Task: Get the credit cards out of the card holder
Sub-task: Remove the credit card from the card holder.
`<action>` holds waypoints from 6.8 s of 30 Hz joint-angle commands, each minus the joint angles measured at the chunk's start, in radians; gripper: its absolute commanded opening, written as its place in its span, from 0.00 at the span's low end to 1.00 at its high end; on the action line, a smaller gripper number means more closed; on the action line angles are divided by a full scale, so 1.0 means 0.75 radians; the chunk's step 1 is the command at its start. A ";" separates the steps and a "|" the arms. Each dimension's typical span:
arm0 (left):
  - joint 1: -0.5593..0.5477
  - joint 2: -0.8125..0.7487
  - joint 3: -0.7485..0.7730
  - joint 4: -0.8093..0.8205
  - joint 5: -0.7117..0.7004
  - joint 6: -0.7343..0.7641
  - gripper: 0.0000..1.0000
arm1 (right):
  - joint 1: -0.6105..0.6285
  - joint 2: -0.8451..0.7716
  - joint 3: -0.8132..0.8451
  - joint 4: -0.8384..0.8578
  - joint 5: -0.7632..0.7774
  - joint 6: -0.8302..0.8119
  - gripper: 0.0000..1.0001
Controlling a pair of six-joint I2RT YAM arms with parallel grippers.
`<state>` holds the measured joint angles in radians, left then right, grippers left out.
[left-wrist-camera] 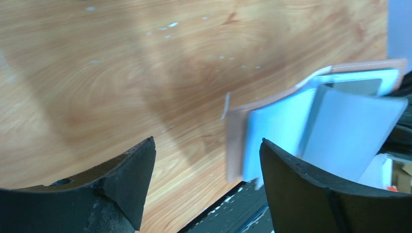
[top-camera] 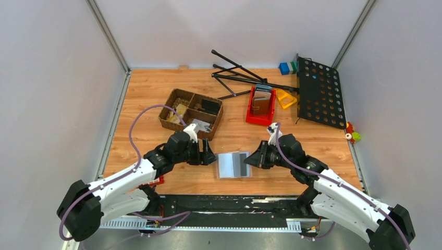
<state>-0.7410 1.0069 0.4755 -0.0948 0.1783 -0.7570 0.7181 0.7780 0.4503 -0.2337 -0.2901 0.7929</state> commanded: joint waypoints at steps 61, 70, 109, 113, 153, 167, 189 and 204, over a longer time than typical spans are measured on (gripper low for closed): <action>-0.483 0.494 0.497 -0.170 -0.551 -0.009 0.81 | 0.075 0.204 0.199 -0.038 0.248 -0.024 0.00; -0.309 0.309 0.227 -0.143 -0.451 -0.038 0.78 | 0.072 0.147 0.172 -0.065 0.255 -0.013 0.00; -0.043 -0.007 -0.268 0.730 0.133 -0.299 0.99 | -0.004 0.118 0.102 0.171 -0.043 0.139 0.00; 0.003 0.020 -0.368 1.022 0.245 -0.408 0.87 | -0.036 0.119 0.039 0.286 -0.146 0.191 0.00; 0.129 -0.341 0.084 -0.338 -0.216 0.021 0.76 | -0.106 0.017 -0.088 0.372 -0.154 0.132 0.00; 0.027 -0.175 -0.125 0.590 0.345 -0.307 0.38 | -0.105 0.099 -0.076 0.536 -0.292 0.181 0.00; -0.006 0.149 -0.195 1.077 0.480 -0.585 0.39 | -0.105 0.123 -0.118 0.864 -0.449 0.416 0.00; 0.025 0.270 -0.296 1.621 0.582 -0.840 0.00 | -0.106 0.101 -0.124 0.811 -0.430 0.386 0.29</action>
<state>-0.7292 1.2068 0.2527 1.0023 0.5785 -1.3617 0.6376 0.8803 0.3557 0.3332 -0.6132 1.0920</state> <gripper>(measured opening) 0.042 0.180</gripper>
